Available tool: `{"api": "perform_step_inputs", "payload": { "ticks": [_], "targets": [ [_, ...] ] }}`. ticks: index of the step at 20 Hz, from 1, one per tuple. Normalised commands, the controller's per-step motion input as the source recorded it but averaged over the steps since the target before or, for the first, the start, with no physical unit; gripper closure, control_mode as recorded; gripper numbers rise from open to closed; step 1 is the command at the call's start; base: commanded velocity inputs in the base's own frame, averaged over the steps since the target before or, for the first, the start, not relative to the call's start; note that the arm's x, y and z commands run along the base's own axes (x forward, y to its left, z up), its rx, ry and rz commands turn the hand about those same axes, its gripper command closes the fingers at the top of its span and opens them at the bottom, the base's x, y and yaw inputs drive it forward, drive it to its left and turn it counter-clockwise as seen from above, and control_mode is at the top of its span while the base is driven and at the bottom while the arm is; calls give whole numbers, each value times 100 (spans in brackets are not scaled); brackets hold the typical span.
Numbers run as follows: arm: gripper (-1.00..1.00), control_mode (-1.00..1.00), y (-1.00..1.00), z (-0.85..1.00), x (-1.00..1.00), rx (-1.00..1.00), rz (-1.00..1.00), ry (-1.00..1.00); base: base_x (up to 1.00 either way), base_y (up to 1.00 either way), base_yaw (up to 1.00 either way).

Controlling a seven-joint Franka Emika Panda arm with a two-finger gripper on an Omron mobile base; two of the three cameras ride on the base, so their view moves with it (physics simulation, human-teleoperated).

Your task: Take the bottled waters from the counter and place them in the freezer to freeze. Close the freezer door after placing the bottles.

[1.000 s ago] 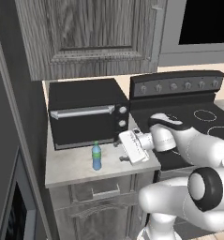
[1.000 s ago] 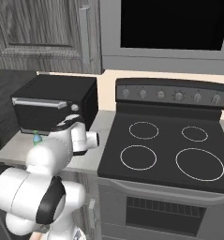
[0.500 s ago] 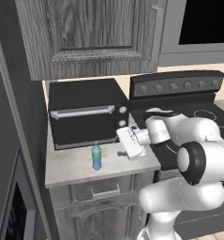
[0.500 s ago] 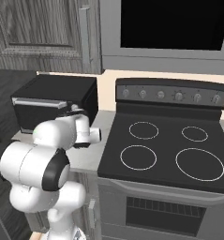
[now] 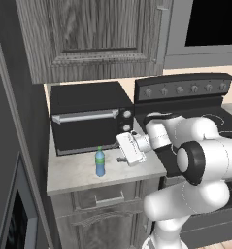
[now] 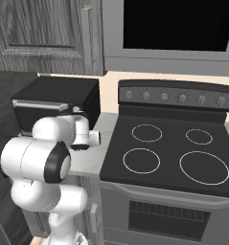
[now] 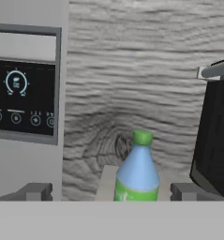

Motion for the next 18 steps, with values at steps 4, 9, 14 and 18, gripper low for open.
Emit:
{"api": "perform_step_inputs", "payload": {
  "ticks": [4, 9, 14, 18],
  "targets": [
    [-100, -100, 13, -12, 0, -1, -17, 0, 0, 0, 0],
    [-100, -100, 3, -5, -3, 0, -19, 0, 0, 0, 0],
    [-100, -100, 1, -2, 0, 0, -7, 0, 0, 0, 0],
    [-100, -100, 0, -3, 1, 0, -1, 0, 0, 0, 0]
  ]
}}
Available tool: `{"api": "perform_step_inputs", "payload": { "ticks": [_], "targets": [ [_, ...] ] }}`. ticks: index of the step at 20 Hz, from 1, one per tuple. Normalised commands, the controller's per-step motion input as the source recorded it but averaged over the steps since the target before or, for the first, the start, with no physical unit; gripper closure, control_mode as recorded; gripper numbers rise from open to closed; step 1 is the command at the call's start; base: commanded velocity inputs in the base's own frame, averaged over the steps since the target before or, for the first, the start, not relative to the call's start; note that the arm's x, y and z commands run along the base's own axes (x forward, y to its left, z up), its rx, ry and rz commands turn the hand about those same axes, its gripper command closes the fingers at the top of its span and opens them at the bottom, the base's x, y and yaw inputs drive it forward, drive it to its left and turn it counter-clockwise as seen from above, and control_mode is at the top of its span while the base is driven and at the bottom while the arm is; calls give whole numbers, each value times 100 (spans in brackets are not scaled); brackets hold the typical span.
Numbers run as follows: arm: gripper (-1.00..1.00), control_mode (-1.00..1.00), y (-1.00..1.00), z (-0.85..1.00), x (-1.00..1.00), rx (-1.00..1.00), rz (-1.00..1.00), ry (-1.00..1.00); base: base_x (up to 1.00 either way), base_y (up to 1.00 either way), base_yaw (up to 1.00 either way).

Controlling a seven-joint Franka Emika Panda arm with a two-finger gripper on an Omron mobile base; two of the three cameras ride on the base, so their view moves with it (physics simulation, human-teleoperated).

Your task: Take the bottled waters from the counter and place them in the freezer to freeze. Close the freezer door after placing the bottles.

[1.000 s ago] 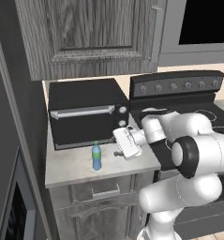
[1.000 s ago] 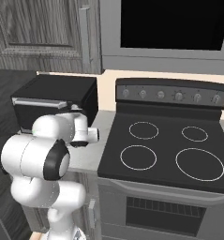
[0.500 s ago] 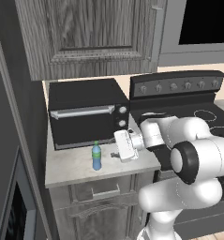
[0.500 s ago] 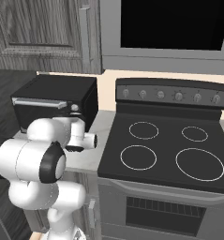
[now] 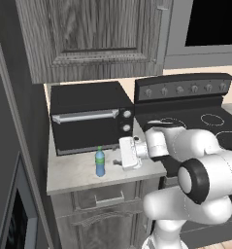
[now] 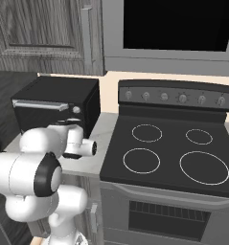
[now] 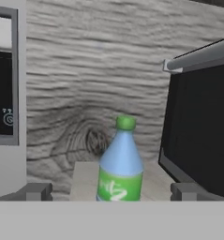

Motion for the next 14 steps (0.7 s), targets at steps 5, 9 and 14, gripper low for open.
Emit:
{"api": "perform_step_inputs", "payload": {
  "ticks": [5, 9, 14],
  "targets": [
    [-100, -100, 13, -12, 0, 0, 0, 3, 0, 0, 0],
    [-100, -100, 5, -1, 0, 0, 0, 0, 0, 0, 0],
    [-100, -100, 0, 0, 1, 0, 0, 0, 0, 0, 0]
  ]
}}
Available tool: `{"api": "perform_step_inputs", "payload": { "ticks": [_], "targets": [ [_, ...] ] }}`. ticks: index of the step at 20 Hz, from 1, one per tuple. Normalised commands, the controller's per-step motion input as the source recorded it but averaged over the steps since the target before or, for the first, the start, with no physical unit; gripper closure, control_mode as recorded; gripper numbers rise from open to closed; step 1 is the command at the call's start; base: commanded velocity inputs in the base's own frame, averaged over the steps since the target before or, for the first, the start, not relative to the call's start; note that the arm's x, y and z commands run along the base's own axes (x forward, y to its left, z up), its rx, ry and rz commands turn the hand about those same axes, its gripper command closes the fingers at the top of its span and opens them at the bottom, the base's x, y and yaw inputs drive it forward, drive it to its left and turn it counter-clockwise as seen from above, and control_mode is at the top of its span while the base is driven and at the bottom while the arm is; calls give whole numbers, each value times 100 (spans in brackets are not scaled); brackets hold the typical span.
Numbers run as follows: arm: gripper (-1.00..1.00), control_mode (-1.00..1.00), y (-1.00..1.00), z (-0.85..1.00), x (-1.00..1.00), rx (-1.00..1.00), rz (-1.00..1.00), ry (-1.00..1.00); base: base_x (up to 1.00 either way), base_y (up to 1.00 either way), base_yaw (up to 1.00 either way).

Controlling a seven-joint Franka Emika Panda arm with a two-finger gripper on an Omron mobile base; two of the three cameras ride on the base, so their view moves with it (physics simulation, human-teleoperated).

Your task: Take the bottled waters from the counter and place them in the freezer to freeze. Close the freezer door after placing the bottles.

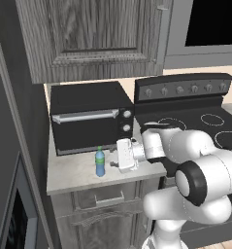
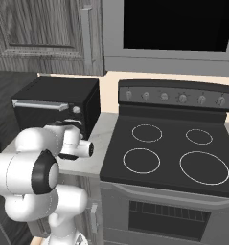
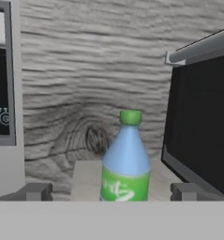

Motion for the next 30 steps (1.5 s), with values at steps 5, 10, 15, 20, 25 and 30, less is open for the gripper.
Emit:
{"api": "perform_step_inputs", "payload": {
  "ticks": [5, 10, 15, 20, 25, 30],
  "targets": [
    [-100, -100, 0, 0, 5, 0, 0, 0, 0, 0, 0],
    [-100, -100, 4, 0, 9, 0, 0, 1, 0, 0, 0],
    [-100, -100, 10, 0, 9, 0, 0, 2, 0, 0, 0],
    [-100, -100, 7, 0, 1, 0, 0, 1, 0, 0, 0],
    [-100, -100, 12, 0, 0, 0, 0, 2, 0, 0, 0],
    [-100, -100, 17, 0, 2, 0, 0, 3, 0, 0, 0]
  ]
}}
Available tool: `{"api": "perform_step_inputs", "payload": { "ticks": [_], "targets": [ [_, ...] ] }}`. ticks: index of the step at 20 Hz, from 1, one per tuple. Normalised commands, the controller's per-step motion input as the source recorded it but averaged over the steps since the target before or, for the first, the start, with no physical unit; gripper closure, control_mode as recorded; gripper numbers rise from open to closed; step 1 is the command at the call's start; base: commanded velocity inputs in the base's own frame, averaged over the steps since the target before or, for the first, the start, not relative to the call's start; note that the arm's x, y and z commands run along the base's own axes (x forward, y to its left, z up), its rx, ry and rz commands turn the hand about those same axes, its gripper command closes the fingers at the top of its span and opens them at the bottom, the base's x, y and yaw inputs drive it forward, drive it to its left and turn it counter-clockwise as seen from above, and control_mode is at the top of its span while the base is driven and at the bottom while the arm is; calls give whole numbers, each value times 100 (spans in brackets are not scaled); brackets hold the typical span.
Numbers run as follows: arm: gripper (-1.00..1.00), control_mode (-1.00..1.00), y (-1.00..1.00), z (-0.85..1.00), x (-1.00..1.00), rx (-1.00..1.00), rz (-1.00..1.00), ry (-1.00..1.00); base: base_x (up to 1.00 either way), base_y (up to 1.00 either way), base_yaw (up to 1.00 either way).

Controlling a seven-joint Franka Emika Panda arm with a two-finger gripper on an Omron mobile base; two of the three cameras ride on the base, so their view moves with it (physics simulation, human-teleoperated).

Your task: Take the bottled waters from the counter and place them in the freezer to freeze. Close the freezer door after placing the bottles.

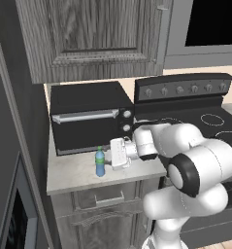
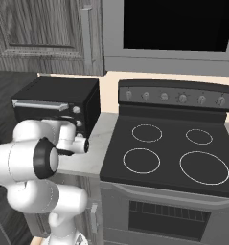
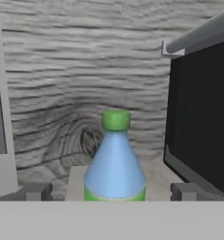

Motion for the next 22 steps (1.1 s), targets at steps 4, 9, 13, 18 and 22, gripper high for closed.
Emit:
{"api": "perform_step_inputs", "payload": {
  "ticks": [4, 9, 13, 18, 22],
  "targets": [
    [-100, -100, 13, 0, 5, 0, 0, 4, 0, 0, 0],
    [-100, -100, 4, 0, 4, 0, 0, 2, 0, 0, 0],
    [-100, -100, 0, 0, 5, 0, 0, 1, 0, 0, 0],
    [-100, -100, 12, -2, 8, 0, 0, 5, 0, 0, 0],
    [-100, -100, 27, -7, 16, 0, 0, 9, 0, 0, 0]
  ]
}}
